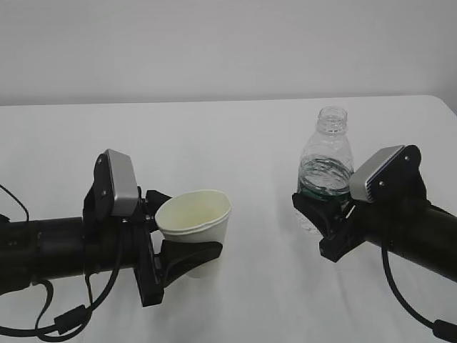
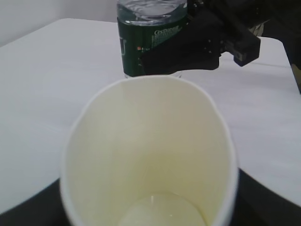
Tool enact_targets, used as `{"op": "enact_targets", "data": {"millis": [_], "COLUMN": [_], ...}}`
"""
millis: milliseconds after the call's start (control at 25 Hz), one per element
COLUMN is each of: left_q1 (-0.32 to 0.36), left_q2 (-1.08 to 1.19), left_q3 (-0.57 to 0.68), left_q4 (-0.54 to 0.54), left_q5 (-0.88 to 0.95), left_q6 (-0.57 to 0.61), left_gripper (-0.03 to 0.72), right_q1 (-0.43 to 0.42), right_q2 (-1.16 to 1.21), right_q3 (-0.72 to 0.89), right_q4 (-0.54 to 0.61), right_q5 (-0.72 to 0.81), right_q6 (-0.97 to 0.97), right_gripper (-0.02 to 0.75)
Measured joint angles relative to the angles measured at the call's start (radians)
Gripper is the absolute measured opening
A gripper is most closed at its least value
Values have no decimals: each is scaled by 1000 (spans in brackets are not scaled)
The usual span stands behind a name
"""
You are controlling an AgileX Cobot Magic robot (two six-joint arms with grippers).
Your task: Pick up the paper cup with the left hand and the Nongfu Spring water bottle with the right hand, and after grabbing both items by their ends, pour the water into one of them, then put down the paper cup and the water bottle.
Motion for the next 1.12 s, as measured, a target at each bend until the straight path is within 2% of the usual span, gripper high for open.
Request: {"op": "enact_targets", "data": {"millis": [360,840,1120], "left_q1": [-9,-12,-89], "left_q2": [0,0,0], "left_q3": [0,-2,-35], "left_q4": [-7,-8,-28], "left_q5": [0,0,0], "left_q6": [22,149,154], "left_gripper": [471,471,471], "right_q1": [0,0,0], "right_q2": [0,0,0], "right_q3": [0,-34,-49], "right_q4": [-35,-101,-106], "right_q5": [0,0,0], "right_q6": [0,0,0], "right_gripper": [438,438,438]}}
